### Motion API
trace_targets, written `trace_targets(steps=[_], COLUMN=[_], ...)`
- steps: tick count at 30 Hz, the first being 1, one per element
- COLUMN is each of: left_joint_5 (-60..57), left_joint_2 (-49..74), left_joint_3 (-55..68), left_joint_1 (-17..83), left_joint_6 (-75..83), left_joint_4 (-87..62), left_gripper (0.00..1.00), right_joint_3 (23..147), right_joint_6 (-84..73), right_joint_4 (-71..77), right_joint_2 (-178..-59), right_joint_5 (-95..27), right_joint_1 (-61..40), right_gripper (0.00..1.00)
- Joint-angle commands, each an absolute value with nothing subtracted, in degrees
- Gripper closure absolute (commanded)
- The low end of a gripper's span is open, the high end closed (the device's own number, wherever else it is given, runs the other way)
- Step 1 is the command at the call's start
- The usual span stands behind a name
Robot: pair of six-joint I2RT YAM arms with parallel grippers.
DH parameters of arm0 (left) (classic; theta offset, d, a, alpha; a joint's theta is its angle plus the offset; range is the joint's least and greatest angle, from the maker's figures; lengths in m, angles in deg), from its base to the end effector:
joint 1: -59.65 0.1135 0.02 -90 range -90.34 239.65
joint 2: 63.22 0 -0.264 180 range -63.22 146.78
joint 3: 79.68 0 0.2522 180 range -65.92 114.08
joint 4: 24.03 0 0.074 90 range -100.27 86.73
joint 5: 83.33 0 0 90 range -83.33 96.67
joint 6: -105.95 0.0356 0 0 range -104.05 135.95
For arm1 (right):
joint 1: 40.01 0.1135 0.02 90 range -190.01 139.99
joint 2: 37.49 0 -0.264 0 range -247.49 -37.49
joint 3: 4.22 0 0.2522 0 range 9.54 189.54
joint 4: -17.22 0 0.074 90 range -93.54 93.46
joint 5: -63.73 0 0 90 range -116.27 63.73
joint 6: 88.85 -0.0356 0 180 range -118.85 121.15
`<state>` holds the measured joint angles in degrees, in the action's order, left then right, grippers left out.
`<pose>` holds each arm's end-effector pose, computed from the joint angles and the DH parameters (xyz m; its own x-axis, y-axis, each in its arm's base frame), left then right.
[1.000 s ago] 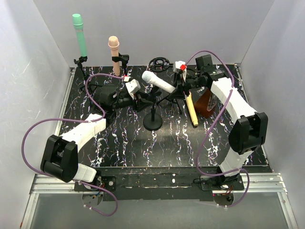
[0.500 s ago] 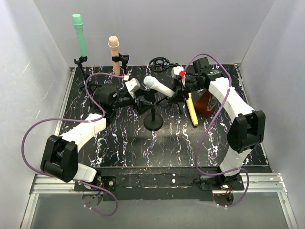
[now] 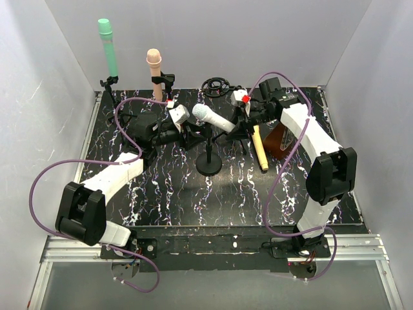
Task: Attach the microphones to the stand
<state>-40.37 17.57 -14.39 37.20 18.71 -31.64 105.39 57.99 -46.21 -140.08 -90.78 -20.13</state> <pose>0.2840 -0.1456 0.2932 -0.0819 0.0694 -0.9942 0.9352 0.3501 -0.0526 0.3439 0.1585 0.3276 0.0872 -0.3516 -0.9321 -0.9927 -0.1087 -0.0519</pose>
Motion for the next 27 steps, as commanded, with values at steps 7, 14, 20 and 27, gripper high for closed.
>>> trace_targets(steps=[7, 14, 20, 27], left_joint_5=[-39.21, -32.62, -25.68, -21.54], left_joint_2=[15.27, 8.59, 5.24, 6.11], left_joint_3=[-14.49, -18.19, -17.67, -12.67], left_joint_1=[37.24, 37.24, 35.58, 33.29], left_joint_6=[16.57, 13.06, 9.36, 10.58], left_joint_4=[-33.56, -31.98, -29.79, -25.14], left_gripper=[0.02, 0.02, 0.02, 0.02], right_joint_3=[107.53, 105.17, 102.62, 100.68], right_joint_6=[50.72, 46.25, 39.92, 33.42], right_joint_4=[-41.02, -37.51, -32.23, -27.57], right_joint_2=[-134.97, -133.47, -132.33, -129.87], right_joint_5=[-96.06, -94.74, -94.04, -93.95], right_joint_1=[-22.07, -23.39, -23.48, -24.01], right_gripper=[0.96, 0.96, 0.96, 0.96])
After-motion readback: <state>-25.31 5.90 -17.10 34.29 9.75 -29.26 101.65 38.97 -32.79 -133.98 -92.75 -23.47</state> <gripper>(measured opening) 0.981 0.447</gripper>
